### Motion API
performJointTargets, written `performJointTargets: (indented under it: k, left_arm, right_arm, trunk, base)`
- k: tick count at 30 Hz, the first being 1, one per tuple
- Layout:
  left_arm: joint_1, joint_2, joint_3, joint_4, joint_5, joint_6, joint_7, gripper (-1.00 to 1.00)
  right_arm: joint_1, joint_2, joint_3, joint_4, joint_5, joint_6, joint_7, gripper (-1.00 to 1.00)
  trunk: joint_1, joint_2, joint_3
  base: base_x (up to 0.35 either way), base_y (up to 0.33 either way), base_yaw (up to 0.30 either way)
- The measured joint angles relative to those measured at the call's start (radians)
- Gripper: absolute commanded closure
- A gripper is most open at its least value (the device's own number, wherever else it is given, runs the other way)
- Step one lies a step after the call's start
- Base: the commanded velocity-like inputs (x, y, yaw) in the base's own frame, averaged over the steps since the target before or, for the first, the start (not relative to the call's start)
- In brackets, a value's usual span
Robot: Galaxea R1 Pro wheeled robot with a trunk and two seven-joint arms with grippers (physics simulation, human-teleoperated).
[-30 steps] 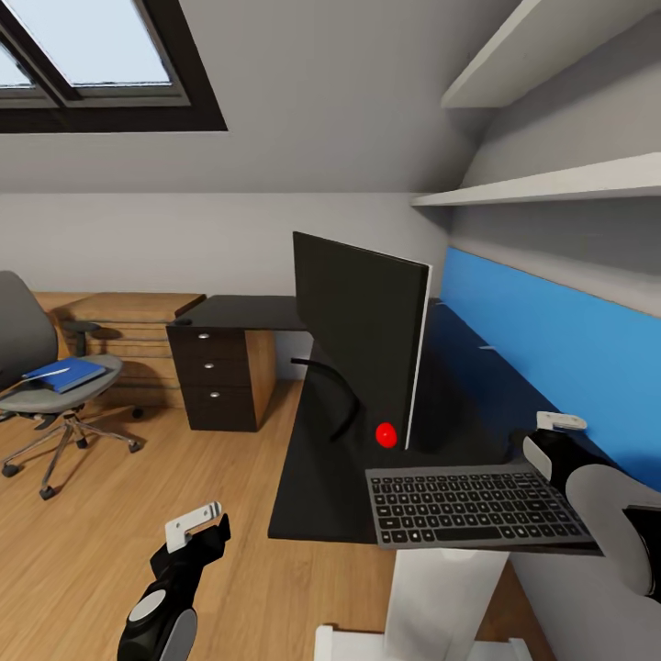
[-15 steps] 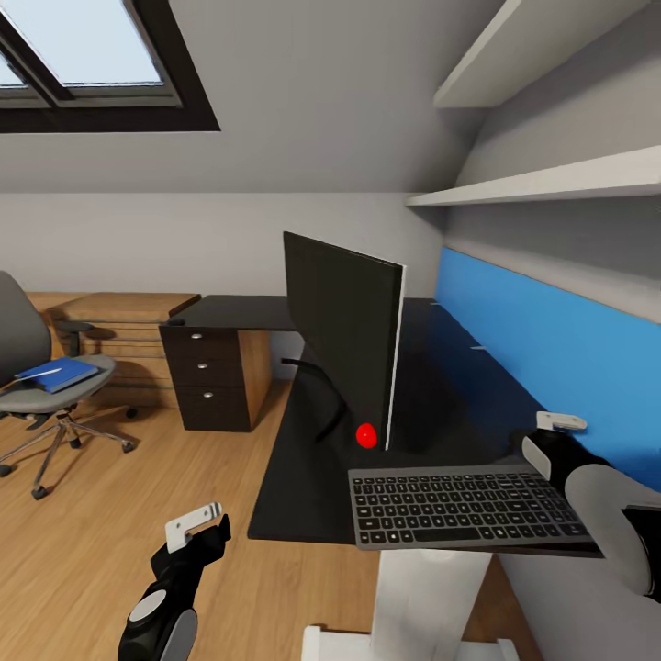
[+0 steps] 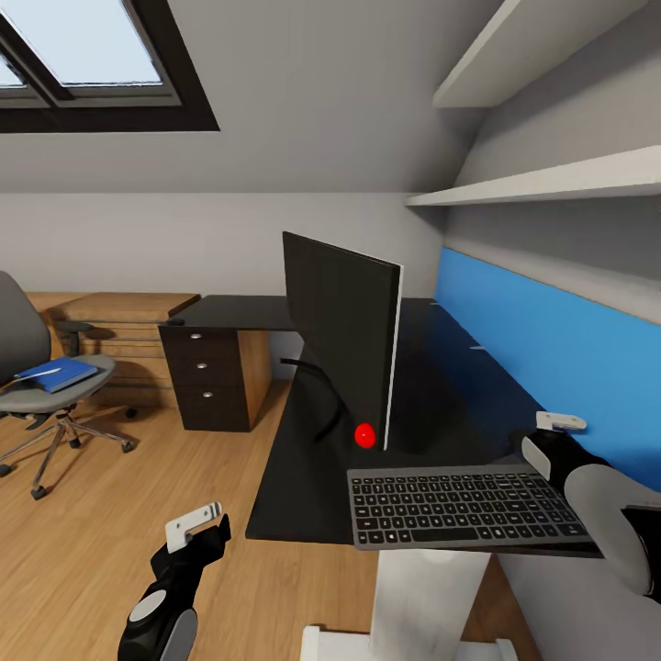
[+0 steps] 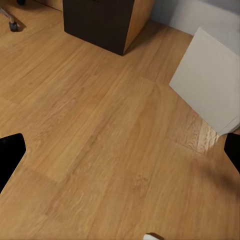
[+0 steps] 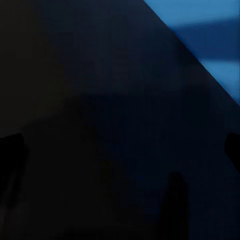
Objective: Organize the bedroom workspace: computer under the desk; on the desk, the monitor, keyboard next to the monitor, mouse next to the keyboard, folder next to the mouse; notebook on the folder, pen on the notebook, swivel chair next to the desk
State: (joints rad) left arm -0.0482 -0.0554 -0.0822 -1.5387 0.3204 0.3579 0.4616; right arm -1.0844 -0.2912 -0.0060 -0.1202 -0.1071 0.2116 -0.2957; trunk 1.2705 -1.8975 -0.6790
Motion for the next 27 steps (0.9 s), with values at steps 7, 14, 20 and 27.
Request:
performJointTargets:
  k: [7,14,20,27]
  left_arm:
    - [0.000,0.000,-0.001,0.000,-0.001,0.000,0.002,-1.00]
    - [0.000,0.000,-0.001,0.000,-0.004,0.000,0.003,-1.00]
    - [0.000,0.000,0.000,0.000,-0.006,0.001,0.003,-1.00]
    - [0.000,0.000,0.000,0.000,-0.006,0.001,0.002,-1.00]
  right_arm:
    - [0.000,0.001,0.001,0.000,0.001,0.001,0.000,-1.00]
    - [0.000,0.001,0.001,0.001,0.001,0.000,0.000,-1.00]
    - [0.000,0.001,0.001,0.001,0.001,0.000,0.000,-1.00]
    - [0.000,0.002,0.002,0.001,0.002,-0.001,0.000,-1.00]
  trunk:
    - [0.000,0.000,0.000]
    - [0.000,0.000,0.000]
    - [0.000,0.000,0.000]
    - [0.000,0.000,0.000]
  base:
    - [-0.021,-0.103,0.000]
    - [-0.024,-0.103,0.000]
    - [-0.004,-0.018,0.000]
    - [-0.007,-0.009,0.000]
